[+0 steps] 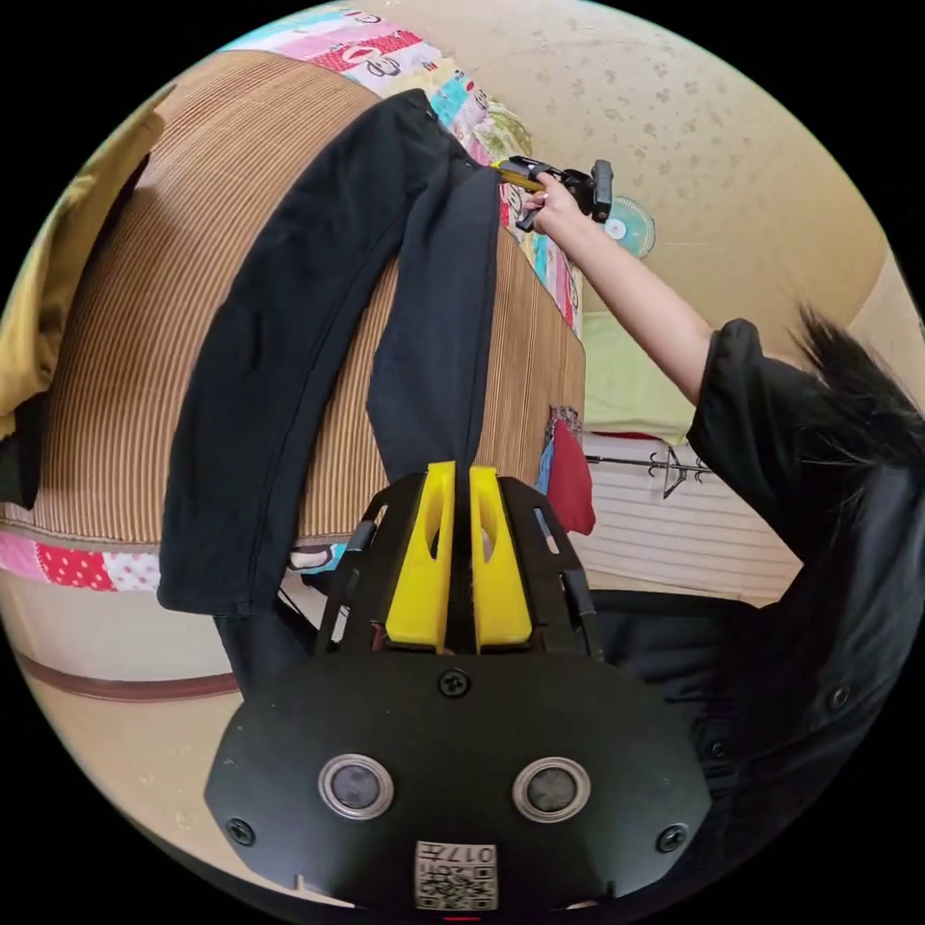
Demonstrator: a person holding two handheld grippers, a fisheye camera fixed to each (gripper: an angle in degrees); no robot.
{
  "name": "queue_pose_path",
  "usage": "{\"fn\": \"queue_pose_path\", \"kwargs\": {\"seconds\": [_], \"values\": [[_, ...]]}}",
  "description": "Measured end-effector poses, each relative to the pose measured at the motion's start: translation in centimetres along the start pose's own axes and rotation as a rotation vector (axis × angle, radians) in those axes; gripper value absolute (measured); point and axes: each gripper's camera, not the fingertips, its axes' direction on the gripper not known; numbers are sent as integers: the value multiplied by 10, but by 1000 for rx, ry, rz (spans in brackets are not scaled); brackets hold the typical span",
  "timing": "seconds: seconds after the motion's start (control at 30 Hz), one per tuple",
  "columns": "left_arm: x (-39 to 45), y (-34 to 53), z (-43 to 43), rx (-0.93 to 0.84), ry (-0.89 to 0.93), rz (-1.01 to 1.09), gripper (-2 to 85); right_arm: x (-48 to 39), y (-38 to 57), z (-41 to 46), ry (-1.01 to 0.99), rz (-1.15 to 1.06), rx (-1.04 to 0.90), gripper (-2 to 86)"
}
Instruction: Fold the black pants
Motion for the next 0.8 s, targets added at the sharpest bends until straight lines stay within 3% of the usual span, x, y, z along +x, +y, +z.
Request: {"fn": "queue_pose_path", "kwargs": {"seconds": [0.17,0.3,0.43,0.57,0.8], "values": [[-66,13,-50,-9,-140,-89,37,-76,-14,102,-114,-69,-114,42],[-113,10,-77,4,-139,-110,44,-76,34,110,-205,-82,-89,59],[-131,7,-91,-59,-126,-49,53,-63,160,89,-228,-182,-134,85],[-123,13,-109,-69,-106,68,62,-42,294,81,-298,-47,-219,96],[-116,19,-127,-137,-120,128,54,-59,402,115,-447,38,-353,108]]}}
